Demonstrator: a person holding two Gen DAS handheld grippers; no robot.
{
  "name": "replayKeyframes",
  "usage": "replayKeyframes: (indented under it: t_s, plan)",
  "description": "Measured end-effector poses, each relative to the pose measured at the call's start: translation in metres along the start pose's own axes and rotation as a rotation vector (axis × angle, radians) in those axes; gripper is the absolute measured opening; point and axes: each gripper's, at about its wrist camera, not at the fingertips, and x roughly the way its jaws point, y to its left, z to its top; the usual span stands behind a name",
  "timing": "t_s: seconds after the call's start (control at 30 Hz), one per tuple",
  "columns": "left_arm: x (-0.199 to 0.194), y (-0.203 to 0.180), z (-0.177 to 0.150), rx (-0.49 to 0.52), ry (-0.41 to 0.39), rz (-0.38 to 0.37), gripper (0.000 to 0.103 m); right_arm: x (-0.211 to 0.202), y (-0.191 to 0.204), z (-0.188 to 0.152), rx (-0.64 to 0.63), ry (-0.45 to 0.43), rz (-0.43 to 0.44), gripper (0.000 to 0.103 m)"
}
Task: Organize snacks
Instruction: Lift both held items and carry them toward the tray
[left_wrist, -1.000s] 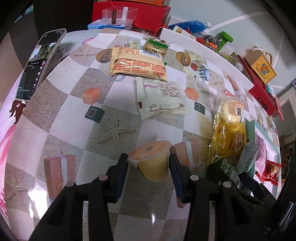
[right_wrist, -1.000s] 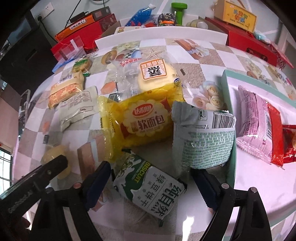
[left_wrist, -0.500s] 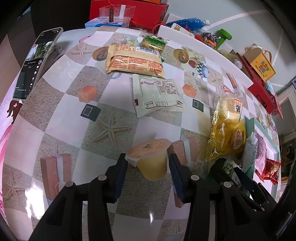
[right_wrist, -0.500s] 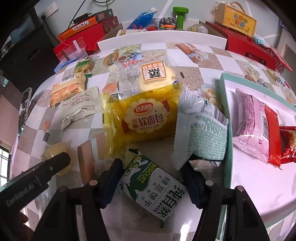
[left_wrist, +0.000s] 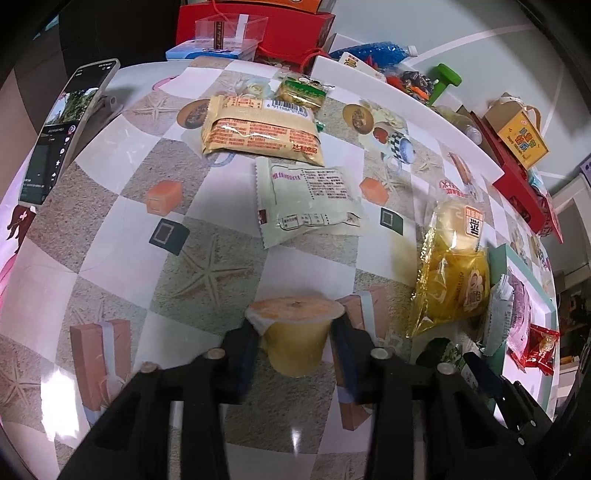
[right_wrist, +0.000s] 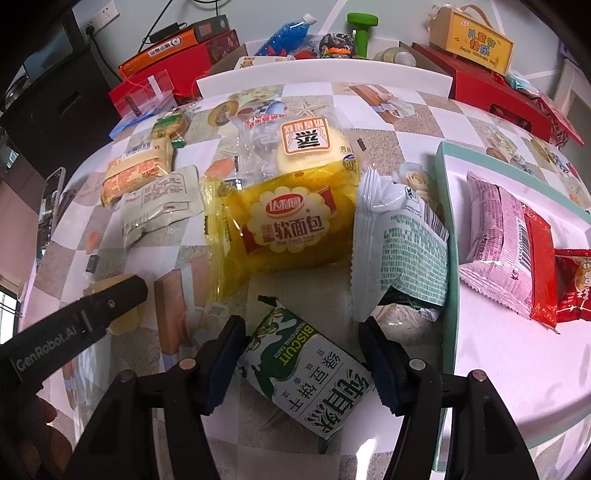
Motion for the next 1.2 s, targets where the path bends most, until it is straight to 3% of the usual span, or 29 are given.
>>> replayKeyframes:
  t_s: [0.37,0.8,1.03,1.2]
  plan:
    - [-0.011,-0.001,0.001,0.005,-0.031,-0.023,0.038,-0.008,0.001,-0.003,-0.004,0.008,0.021,0.064]
    - [-0.045,-0.003,0.005,0.023,-0.116,-0.051,0.038,-0.05,-0.005,0.006,0.018,-0.098,0.052,0.063]
    - [-0.066,-0.02,0.007,0.061,-0.162,-0.09,0.038,-0.066,-0.017,0.011,0.055,-0.134,0.057,0.064]
    - [-0.08,-0.048,0.008,0.118,-0.181,-0.172,0.038,-0.077,-0.041,0.017,0.114,-0.165,0.038,0.064]
